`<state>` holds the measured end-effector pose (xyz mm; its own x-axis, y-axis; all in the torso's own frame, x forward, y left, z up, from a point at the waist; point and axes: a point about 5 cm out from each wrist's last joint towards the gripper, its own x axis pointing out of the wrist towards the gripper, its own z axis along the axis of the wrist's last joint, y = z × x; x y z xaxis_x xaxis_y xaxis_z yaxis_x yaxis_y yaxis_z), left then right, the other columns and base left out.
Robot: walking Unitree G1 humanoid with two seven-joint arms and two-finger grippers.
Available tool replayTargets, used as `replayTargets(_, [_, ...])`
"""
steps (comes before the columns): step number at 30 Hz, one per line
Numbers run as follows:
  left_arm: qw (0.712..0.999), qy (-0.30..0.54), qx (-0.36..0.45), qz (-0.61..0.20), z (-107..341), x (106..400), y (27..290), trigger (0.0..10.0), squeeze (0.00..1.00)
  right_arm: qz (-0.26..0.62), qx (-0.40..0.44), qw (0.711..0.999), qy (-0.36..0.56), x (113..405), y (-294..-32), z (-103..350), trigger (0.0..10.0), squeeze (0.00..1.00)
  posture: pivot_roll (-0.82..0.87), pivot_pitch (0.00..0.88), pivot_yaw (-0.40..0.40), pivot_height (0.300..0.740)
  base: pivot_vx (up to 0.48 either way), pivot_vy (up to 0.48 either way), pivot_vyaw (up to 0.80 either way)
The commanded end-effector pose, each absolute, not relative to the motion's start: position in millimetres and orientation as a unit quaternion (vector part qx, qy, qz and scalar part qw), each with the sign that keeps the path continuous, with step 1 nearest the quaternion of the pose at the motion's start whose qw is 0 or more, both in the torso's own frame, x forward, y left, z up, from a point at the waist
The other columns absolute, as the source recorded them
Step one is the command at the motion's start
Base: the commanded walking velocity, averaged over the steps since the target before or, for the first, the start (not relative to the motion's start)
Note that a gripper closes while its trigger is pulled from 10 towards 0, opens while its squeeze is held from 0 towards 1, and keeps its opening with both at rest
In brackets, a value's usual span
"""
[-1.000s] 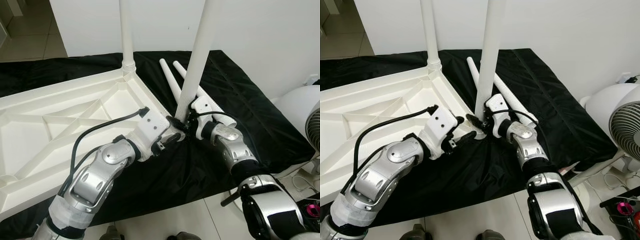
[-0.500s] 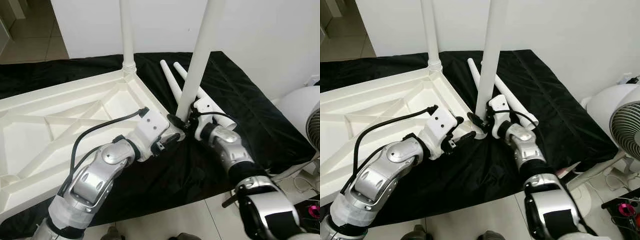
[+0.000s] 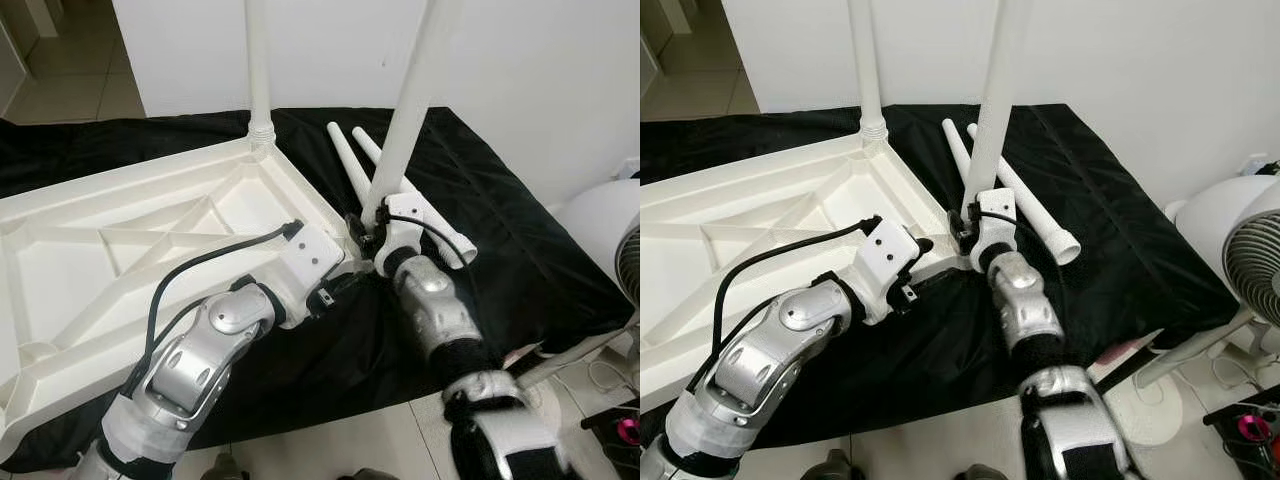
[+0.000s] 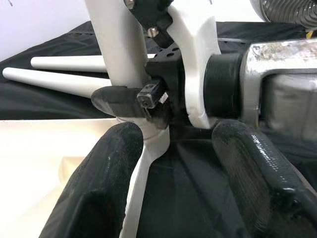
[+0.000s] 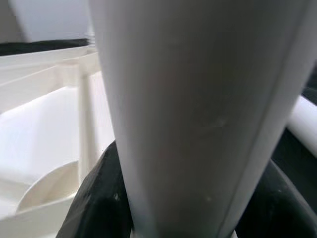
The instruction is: Building children table
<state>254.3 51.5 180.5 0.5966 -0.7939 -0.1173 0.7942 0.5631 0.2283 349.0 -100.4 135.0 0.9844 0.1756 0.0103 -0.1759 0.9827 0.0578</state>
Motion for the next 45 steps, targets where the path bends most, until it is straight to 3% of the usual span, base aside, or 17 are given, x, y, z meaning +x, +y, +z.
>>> replayTargets(1, [0.884,0.007,0.131,-0.448,176,255,51,10.0,0.00,0.026,0.041,0.998,0.032,341,-110,121,10.0,0.00,-0.04,0.000,-0.059,0.740,0.000,0.000,0.00])
replayTargets(9, [0.884,0.011,0.131,-0.449,175,256,55,10.0,0.00,-0.009,0.047,0.998,0.034,315,-91,122,10.0,0.00,-0.07,0.000,-0.045,0.740,0.000,0.000,0.00])
replayTargets(17, [0.878,0.011,0.143,-0.457,174,259,57,10.0,0.00,-0.023,0.033,0.999,0.026,306,-94,124,10.0,0.00,-0.08,0.000,-0.028,0.740,0.000,0.000,0.00])
replayTargets(18, [0.878,0.010,0.143,-0.457,174,260,57,10.0,0.00,-0.019,0.039,0.999,0.021,306,-94,124,10.0,0.63,-0.08,0.000,-0.026,0.740,0.000,0.000,0.00])
replayTargets(20, [0.878,0.010,0.144,-0.457,175,261,57,10.0,0.00,-0.016,0.043,0.999,0.019,306,-95,125,10.0,0.63,-0.08,0.000,-0.026,0.740,0.000,0.000,0.00])
replayTargets(21, [0.878,0.007,0.144,-0.457,176,261,56,10.0,0.00,0.017,0.061,0.998,0.001,304,-93,131,10.0,1.00,-0.07,0.000,-0.025,0.740,0.000,0.000,0.00])
replayTargets(30, [0.878,0.005,0.146,-0.456,177,262,58,10.0,0.00,0.033,0.049,0.998,-0.027,305,-104,141,10.0,1.00,-0.06,0.000,-0.016,0.740,0.000,0.000,0.00])
replayTargets(31, [0.878,0.005,0.144,-0.456,177,261,57,10.0,0.00,0.059,0.045,0.997,-0.025,305,-107,139,10.0,0.04,-0.06,0.000,0.000,0.740,0.000,0.000,0.00])
replayTargets(32, [0.878,0.005,0.143,-0.456,177,261,55,10.0,0.00,0.096,0.040,0.994,-0.026,307,-110,138,10.0,0.00,-0.05,0.000,0.004,0.740,0.000,0.000,0.00])
replayTargets(36, [0.877,0.004,0.143,-0.458,176,260,51,10.0,0.00,0.188,0.010,0.982,-0.032,311,-119,137,10.0,0.00,-0.05,0.000,0.012,0.740,0.000,0.000,0.00])
replayTargets(45, [0.874,-0.011,0.153,-0.461,184,272,48,10.0,0.00,0.266,-0.046,0.962,-0.039,334,-124,141,10.0,0.00,-0.06,0.000,0.032,0.740,0.000,0.000,0.00])
